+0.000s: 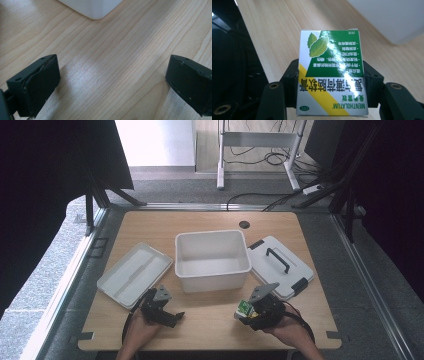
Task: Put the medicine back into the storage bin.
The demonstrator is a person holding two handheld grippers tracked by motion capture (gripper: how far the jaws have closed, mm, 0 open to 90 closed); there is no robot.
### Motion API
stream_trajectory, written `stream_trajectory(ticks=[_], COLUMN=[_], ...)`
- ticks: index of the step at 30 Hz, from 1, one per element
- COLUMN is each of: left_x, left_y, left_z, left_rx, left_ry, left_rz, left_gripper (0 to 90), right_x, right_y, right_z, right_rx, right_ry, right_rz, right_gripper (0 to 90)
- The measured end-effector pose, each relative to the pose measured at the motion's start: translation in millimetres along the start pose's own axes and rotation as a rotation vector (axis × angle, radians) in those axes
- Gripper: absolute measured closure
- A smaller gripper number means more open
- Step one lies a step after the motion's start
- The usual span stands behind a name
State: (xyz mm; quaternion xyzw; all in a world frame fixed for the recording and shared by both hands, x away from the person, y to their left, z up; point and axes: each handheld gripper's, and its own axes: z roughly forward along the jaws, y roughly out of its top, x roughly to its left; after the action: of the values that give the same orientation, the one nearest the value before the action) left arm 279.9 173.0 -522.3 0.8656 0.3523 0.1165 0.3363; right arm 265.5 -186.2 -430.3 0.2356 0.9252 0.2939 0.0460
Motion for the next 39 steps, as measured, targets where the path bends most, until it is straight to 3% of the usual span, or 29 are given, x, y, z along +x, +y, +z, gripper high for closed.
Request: stream_trajectory(ticks=[12,24,30,39], left_x=[0.2,-0.3,0.1,-0.3], left_y=[0.1,0.0,0.0,-0.2], left_z=[-0.2,0.1,-0.3,-0.2], left_rx=[0.002,-0.002,0.001,-0.003], left_ry=[-0.003,-0.004,-0.002,-0.002], left_rz=[0.000,-0.007,-0.003,-0.007], left_gripper=[0.0,0.0,0.0,0.0], right_x=[-11.0,-27.1,-36.1,-52.9], right_y=[26.1,69.1,95.7,128.2], right_z=[-24.4,-40.5,-41.5,-28.1], right_rx=[-0.027,-0.050,-0.079,-0.084], right_ry=[0.023,0.034,0.027,-0.029], right_rz=[0.013,0.010,0.014,0.018], right_gripper=[45.1,45.2,45.2,45.2])
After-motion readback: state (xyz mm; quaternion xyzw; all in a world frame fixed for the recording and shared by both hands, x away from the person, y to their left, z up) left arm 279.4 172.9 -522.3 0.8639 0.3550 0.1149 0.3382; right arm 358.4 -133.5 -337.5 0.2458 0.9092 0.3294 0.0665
